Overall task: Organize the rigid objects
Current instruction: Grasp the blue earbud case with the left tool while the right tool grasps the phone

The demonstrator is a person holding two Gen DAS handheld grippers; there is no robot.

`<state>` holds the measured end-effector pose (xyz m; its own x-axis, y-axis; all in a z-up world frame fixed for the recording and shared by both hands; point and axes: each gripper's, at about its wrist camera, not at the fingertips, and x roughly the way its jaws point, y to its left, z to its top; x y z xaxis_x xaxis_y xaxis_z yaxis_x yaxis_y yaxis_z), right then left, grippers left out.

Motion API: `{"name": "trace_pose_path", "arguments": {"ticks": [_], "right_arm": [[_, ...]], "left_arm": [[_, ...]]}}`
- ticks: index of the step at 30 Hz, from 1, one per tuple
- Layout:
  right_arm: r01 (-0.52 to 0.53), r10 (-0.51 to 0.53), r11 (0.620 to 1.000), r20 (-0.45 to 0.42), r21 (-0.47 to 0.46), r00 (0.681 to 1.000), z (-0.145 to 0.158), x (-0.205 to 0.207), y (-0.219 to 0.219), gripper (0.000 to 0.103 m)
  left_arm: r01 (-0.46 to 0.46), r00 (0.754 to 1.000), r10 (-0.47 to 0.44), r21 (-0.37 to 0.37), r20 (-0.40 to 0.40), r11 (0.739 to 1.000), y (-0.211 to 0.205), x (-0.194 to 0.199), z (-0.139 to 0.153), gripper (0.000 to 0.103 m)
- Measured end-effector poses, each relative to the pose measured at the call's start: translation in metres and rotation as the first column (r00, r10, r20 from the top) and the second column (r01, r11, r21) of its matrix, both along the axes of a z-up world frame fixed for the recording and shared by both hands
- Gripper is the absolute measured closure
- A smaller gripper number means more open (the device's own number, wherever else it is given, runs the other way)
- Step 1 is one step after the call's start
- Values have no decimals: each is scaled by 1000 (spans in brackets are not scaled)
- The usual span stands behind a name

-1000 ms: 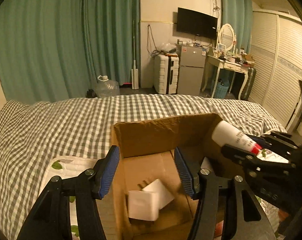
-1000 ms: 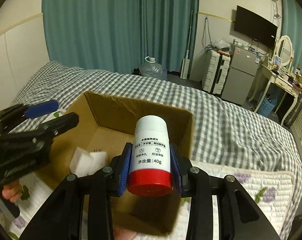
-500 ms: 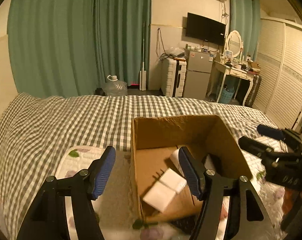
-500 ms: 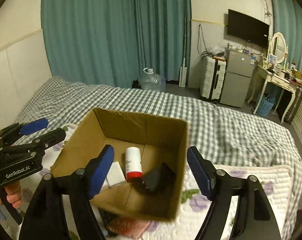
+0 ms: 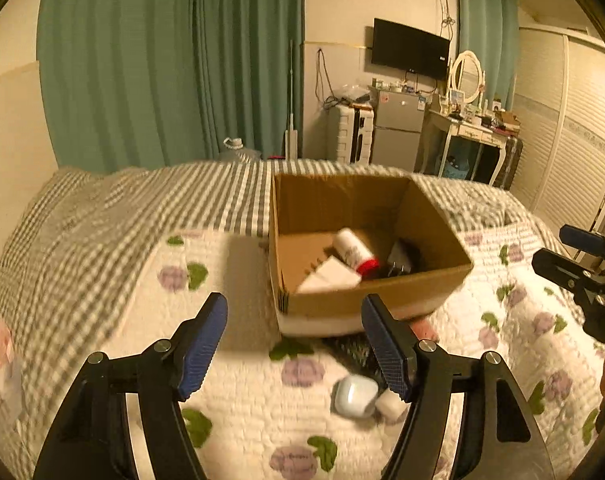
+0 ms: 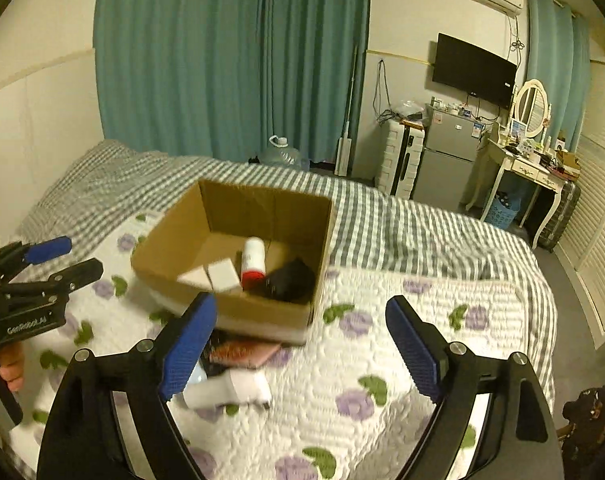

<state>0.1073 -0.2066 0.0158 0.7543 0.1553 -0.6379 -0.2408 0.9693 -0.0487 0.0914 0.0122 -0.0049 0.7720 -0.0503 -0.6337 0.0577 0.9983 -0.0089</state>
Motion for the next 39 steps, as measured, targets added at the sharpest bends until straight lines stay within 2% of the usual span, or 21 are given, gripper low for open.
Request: {"name": "trace_pose_path", "arguments": {"ticks": [4,7,11,14,20,23,24,25,29,35,39], "right_arm": [[-8,8,1000,-49,1,999,-42,1,2,16],[-17,16,1000,-100,-10,995,-70,8,3,16],[0,6,999,-178,34,984,-95,16,-9,16],[36,-24,998,-218,49,976,-103,21,-18,16],[44,-31,997,-223,58,974,-104,21,-21,16],[41,-30,998,-216,50,976,-103,19,-20,16],[40,-29,998,-210,47,977,-103,19,-20,16],[41,-31,998,-203,44,979,-103,18,-20,16],[29,-22,999,-176,37,984,-101,13,-18,16],[-40,42,999,-168,13,985,-102,14,-4,16],[-145,129,986,-173,-84,976,-105,17,23,16]], "left_arm": [[12,997,-13,-11,-71,1000,-7,1,-48,31],[42,991,-33,64,-128,997,-20,6,-85,30],[127,971,-90,160,-222,979,-39,7,-127,31],[214,946,-167,147,-278,966,-54,9,-141,31],[245,938,-174,216,-301,945,-79,16,-157,31],[257,937,-176,256,-302,932,-88,19,-163,34],[260,937,-178,258,-300,931,-89,18,-163,40],[267,935,-190,243,-299,933,-89,16,-161,50],[221,944,-162,185,-287,958,-78,6,-151,50],[51,980,-26,123,-196,991,-37,-4,-119,51],[-30,990,41,79,-135,996,-8,-9,-101,51]]}}
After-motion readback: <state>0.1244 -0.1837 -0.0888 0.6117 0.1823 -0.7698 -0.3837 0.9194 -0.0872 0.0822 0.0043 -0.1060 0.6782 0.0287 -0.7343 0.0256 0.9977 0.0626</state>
